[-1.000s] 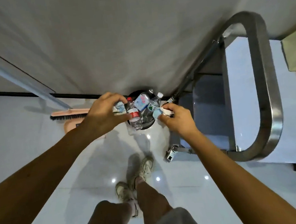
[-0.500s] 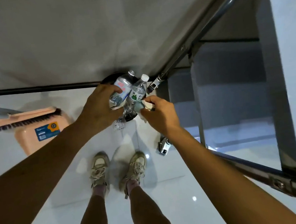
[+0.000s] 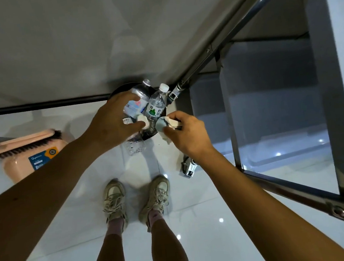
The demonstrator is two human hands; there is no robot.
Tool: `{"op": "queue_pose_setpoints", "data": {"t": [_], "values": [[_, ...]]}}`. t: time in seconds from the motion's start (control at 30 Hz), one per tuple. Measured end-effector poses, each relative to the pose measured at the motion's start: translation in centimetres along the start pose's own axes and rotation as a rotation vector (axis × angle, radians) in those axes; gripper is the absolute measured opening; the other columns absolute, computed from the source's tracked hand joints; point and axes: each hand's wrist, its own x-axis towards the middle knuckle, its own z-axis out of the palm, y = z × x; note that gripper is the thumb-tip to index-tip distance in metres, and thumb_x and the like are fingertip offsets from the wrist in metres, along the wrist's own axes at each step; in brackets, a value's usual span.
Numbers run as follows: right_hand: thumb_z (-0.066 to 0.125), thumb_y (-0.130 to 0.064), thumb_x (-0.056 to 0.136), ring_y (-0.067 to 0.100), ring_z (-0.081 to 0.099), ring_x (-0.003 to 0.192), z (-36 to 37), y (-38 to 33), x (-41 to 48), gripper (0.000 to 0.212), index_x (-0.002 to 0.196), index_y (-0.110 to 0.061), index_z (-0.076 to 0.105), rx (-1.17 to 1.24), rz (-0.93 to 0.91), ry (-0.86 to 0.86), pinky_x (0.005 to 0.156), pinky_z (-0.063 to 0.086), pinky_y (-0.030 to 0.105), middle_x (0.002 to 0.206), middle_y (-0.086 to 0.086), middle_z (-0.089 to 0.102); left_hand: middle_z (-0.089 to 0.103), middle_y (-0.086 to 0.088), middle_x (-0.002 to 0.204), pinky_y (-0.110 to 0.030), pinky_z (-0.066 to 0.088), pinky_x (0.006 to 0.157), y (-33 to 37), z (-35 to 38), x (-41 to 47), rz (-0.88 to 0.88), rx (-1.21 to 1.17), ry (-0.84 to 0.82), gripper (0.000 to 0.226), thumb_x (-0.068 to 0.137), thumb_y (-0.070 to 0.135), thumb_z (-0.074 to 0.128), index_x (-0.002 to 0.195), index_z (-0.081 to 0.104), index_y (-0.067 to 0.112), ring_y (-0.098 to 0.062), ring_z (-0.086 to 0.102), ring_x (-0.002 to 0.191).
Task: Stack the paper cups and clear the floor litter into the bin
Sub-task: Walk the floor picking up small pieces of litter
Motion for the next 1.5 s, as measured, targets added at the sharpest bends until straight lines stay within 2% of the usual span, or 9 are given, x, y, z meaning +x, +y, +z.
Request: {"op": "queue_pose_setpoints", "data": {"t": [0.2,0.4,0.6,0.73,0.87,1.03,1.23,1.4,1.5], "values": [[0.061,-0.018,0.085,0.022,0.058,0.091,1.1,-1.3,0.6,0.025,0.109,-0.014,0.061,-0.004,-0.036,0.029,0.074,0.044,0.028,0.110,0.009,0.063,0.047,-0.002,0.132,-0.007,0.036,0.067,-0.8,-1.2,-0.2,-0.002,0.009,-0.018,0.056,0.073,0.013,0.074,0.123,0.050,0.016,-0.005,0.043,0.102],[0.062,-0.022,0.085,0.019,0.047,0.120,1.3,-2.5,1.1,0.051,0.132,-0.020,0.043,-0.058,-0.055,0.000,0.096,0.039,0.025,0.139,0.002,0.041,0.048,-0.002,0.132,-0.004,0.035,0.065,-1.2,-2.3,-0.1,0.021,0.031,-0.041,0.055,0.073,0.014,0.074,0.122,0.050,0.016,-0.006,0.044,0.102],[0.062,-0.020,0.085,0.019,0.051,0.116,1.4,-1.8,0.1,0.040,0.124,-0.020,0.051,-0.057,-0.032,-0.006,0.094,0.044,0.030,0.135,0.002,0.046,0.049,-0.003,0.131,-0.003,0.035,0.068,-0.7,-2.9,-0.4,0.088,0.064,-0.069,0.053,0.073,0.012,0.074,0.121,0.051,0.015,-0.009,0.047,0.104],[0.060,-0.022,0.086,0.013,0.050,0.102,0.6,-1.4,-1.2,0.035,0.120,-0.021,0.054,-0.046,-0.022,0.020,0.084,0.041,0.022,0.129,0.001,0.047,0.050,-0.003,0.129,0.001,0.035,0.071,1.0,-4.0,-0.9,0.165,0.106,-0.115,0.051,0.074,0.010,0.073,0.120,0.053,0.012,-0.005,0.044,0.102],[0.060,-0.022,0.087,0.019,0.050,0.112,-1.4,-2.3,-3.4,0.035,0.121,-0.019,0.054,-0.043,-0.017,0.106,0.093,0.040,0.027,0.131,0.004,0.047,0.051,-0.004,0.129,-0.005,0.032,0.085,4.3,-6.2,-1.6,0.279,0.166,-0.161,0.059,0.066,0.040,0.061,0.118,0.055,0.013,-0.011,0.048,0.111],[0.060,-0.020,0.086,0.018,0.051,0.110,-5.3,-5.2,-9.4,0.033,0.119,-0.017,0.056,-0.010,-0.075,0.242,0.088,0.036,0.020,0.125,0.003,0.051,0.055,-0.002,0.123,-0.017,0.034,0.082,10.3,-9.7,-4.9,0.423,0.290,-0.185,0.054,0.067,0.037,0.058,0.117,0.055,0.016,-0.014,0.048,0.109],[0.059,-0.018,0.086,0.017,0.054,0.109,-9.4,-6.9,-19.8,0.031,0.117,-0.015,0.058,0.120,-0.052,0.451,0.089,0.038,0.020,0.125,0.002,0.053,0.057,-0.006,0.118,-0.014,0.031,0.083,19.5,-12.7,-11.9,0.614,0.400,-0.269,0.052,0.072,0.037,0.056,0.118,0.055,0.014,-0.012,0.048,0.101],[0.059,-0.020,0.086,0.018,0.054,0.109,-10.9,-4.5,-29.8,0.032,0.118,-0.017,0.057,0.211,-0.013,0.541,0.092,0.042,0.025,0.126,0.003,0.053,0.054,-0.002,0.128,-0.014,0.025,0.095,26.3,-9.7,-18.1,0.778,0.509,-0.407,0.049,0.079,0.031,0.064,0.124,0.052,0.016,-0.019,0.047,0.118],[0.060,-0.020,0.086,0.018,0.055,0.106,-11.2,-1.3,-36.8,0.031,0.117,-0.017,0.058,0.268,0.069,0.661,0.086,0.039,0.017,0.123,0.004,0.055,0.054,-0.001,0.126,-0.025,0.033,0.097,30.4,-6.0,-22.8,0.913,0.510,-0.498,0.051,0.077,0.036,0.062,0.124,0.051,0.018,-0.020,0.049,0.116]]}}
